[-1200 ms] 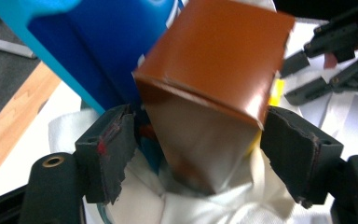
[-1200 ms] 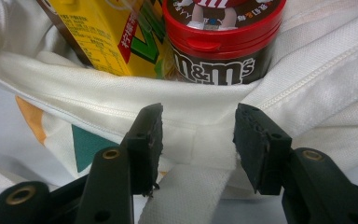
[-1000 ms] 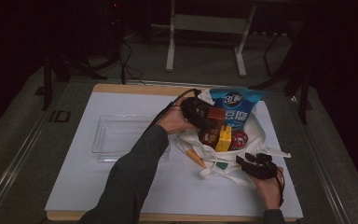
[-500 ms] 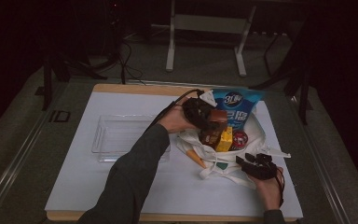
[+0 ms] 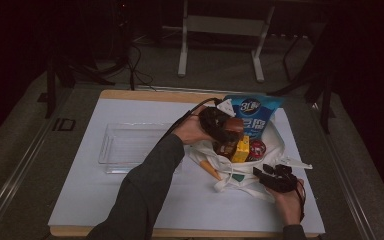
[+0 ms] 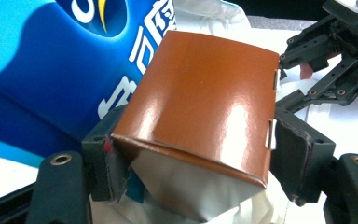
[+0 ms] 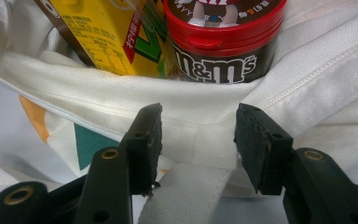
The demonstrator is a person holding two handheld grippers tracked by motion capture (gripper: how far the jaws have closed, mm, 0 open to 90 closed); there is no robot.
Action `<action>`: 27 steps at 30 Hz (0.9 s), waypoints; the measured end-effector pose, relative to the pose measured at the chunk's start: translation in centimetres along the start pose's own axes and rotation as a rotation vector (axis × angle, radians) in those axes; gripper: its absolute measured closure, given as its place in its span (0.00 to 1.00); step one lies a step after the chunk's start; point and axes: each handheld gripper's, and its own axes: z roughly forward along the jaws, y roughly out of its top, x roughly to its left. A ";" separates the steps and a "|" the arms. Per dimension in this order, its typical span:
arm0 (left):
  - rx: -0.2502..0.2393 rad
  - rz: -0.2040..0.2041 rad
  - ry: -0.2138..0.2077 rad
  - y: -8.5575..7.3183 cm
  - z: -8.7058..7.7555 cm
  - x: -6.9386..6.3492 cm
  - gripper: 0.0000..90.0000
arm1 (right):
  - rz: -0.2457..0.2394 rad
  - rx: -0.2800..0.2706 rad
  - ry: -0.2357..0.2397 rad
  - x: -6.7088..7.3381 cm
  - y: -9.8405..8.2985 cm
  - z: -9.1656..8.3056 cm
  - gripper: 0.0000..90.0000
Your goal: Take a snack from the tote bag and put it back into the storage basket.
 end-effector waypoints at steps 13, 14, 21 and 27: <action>-0.101 -0.018 -0.010 -0.9 0.1 -0.5 0.41 | 0.010 -0.001 0.005 -0.1 0.0 0.0 0.57; -0.115 -0.027 -0.007 -0.9 0.2 -0.5 0.40 | 0.012 0.000 0.004 -0.1 0.0 0.0 0.57; -0.169 -0.084 -0.020 -1.2 0.7 -0.2 0.38 | 0.015 -0.001 0.006 -0.1 -0.1 0.0 0.57; -0.219 -0.133 -0.045 -1.4 1.2 0.2 0.36 | 0.016 -0.001 0.009 -0.1 -0.1 0.0 0.57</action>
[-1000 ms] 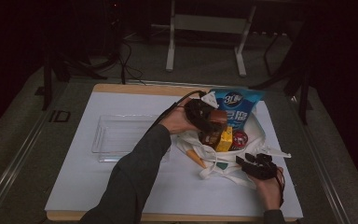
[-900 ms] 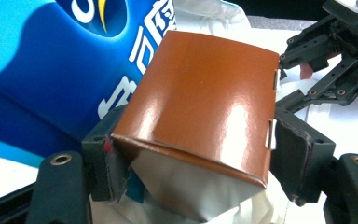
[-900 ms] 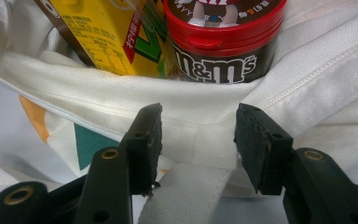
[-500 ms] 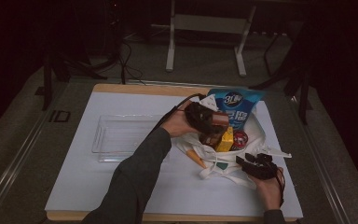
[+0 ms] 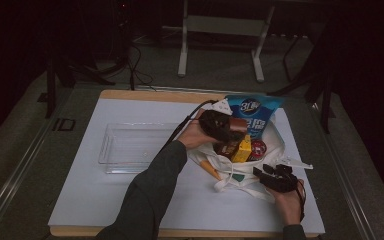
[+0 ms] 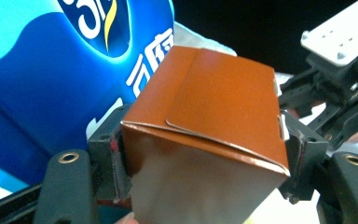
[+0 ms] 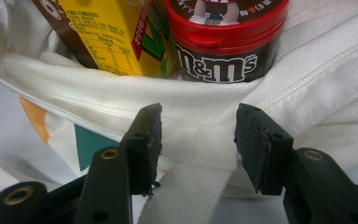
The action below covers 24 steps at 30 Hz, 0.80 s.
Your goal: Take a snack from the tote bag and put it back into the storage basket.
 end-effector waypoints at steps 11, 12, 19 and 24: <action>-0.028 0.014 0.018 -0.4 -0.4 -0.6 0.45 | -0.002 0.000 -0.001 0.0 0.0 0.0 0.57; -0.029 0.022 0.024 -0.4 -0.4 -0.7 0.45 | -0.001 -0.001 -0.002 0.0 0.0 0.0 0.57; -0.046 0.005 0.047 -0.5 -1.0 -0.8 0.46 | -0.003 -0.004 -0.003 0.0 -0.1 0.1 0.57; -0.063 -0.020 0.071 -0.5 -1.7 -0.7 0.46 | -0.005 -0.010 -0.001 0.0 -0.2 0.1 0.57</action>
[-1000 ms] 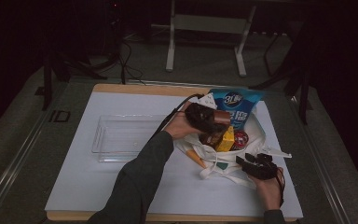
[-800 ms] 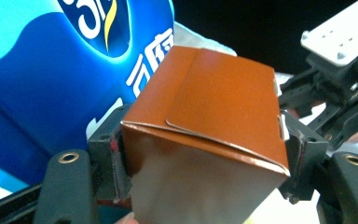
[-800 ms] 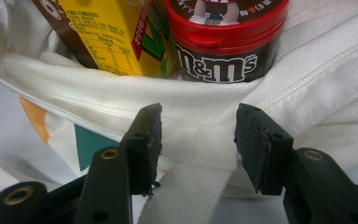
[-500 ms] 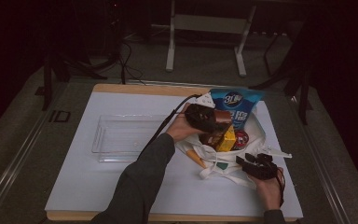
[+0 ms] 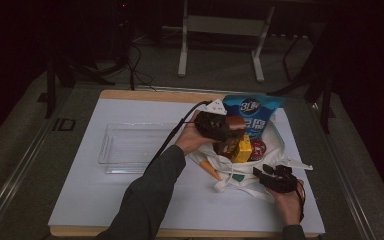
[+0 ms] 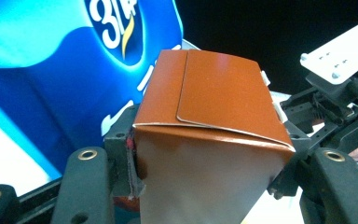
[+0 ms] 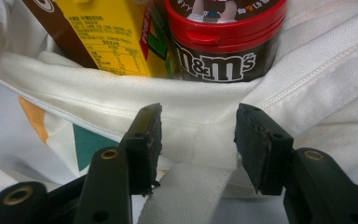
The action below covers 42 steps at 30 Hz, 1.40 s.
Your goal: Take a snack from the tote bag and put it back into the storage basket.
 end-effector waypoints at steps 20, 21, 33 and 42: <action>-0.061 -0.031 0.084 0.9 -3.6 -0.4 0.47 | -0.039 -0.040 -0.043 0.6 -1.0 0.5 0.57; -0.069 -0.034 0.088 1.0 -3.8 -0.5 0.47 | -0.049 -0.036 -0.055 0.8 -1.0 0.6 0.57; -0.089 -0.048 0.114 1.9 -5.5 -0.8 0.48 | -0.069 -0.047 -0.084 1.0 -1.4 1.0 0.58; -0.116 -0.051 0.102 2.6 -7.2 -0.9 0.48 | -0.092 -0.054 -0.104 1.2 -1.6 1.1 0.59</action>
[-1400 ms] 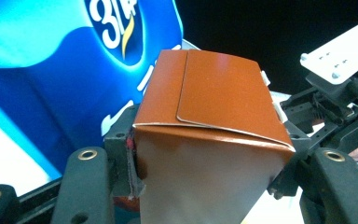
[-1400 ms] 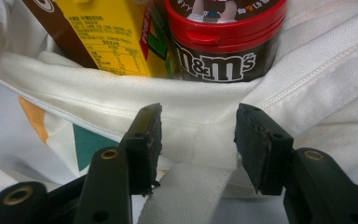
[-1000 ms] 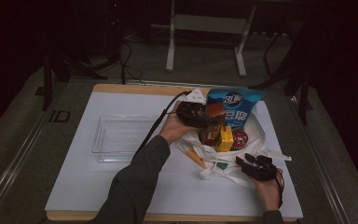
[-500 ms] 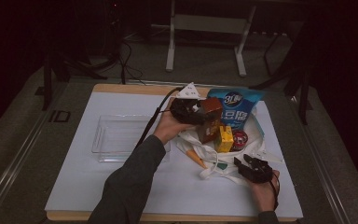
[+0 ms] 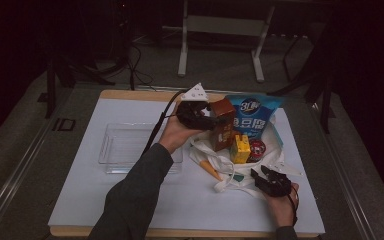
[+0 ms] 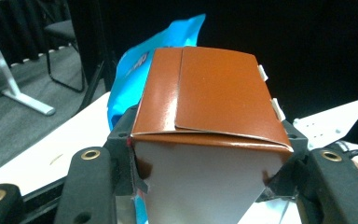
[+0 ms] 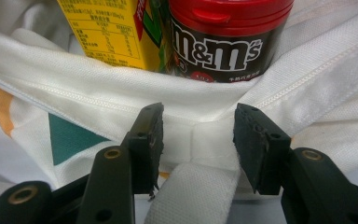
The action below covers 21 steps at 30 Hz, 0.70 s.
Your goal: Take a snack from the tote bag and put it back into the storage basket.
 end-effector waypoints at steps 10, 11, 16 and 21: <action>0.000 0.018 -0.001 0.3 -2.1 0.3 0.48 | -0.015 -0.009 -0.006 0.1 -0.2 0.0 0.59; -0.002 0.015 -0.003 0.3 -2.3 0.3 0.48 | -0.015 -0.009 -0.006 0.1 -0.2 0.0 0.59; -0.008 0.019 -0.006 0.4 -3.0 0.3 0.48 | -0.031 -0.002 -0.020 0.3 -0.1 0.1 0.59; 0.001 0.023 -0.008 0.5 -3.8 0.6 0.48 | -0.037 0.002 -0.027 0.4 -0.1 0.1 0.59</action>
